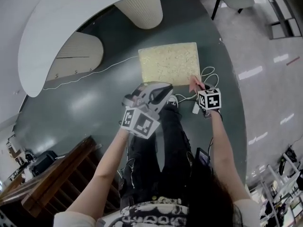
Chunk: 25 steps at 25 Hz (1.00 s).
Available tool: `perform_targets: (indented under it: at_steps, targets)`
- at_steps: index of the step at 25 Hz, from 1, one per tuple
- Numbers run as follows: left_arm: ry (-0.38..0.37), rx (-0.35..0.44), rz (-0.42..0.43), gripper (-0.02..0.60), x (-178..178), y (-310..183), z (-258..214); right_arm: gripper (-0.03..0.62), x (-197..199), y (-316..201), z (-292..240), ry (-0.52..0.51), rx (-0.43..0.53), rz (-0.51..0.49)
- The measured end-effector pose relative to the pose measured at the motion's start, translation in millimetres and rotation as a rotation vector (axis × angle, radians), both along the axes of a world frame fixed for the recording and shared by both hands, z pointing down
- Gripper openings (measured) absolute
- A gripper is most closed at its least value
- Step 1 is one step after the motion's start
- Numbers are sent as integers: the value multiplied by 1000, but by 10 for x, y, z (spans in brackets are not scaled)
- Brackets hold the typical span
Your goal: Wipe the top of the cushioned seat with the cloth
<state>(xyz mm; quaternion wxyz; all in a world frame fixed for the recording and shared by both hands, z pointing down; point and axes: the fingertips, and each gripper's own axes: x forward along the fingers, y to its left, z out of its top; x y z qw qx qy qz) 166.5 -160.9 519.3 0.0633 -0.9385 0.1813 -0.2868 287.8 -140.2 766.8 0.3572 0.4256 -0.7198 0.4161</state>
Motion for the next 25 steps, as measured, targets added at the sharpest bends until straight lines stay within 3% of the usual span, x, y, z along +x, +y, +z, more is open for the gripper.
perform_targets:
  at_steps: [14, 25]
  targets:
    - [11, -15, -187, 17, -189, 150, -472, 8, -459, -121, -1281, -168, 123, -15]
    - [10, 26, -267, 17, -551, 402, -936, 8, -820, 167, -1805, -181, 161, -94]
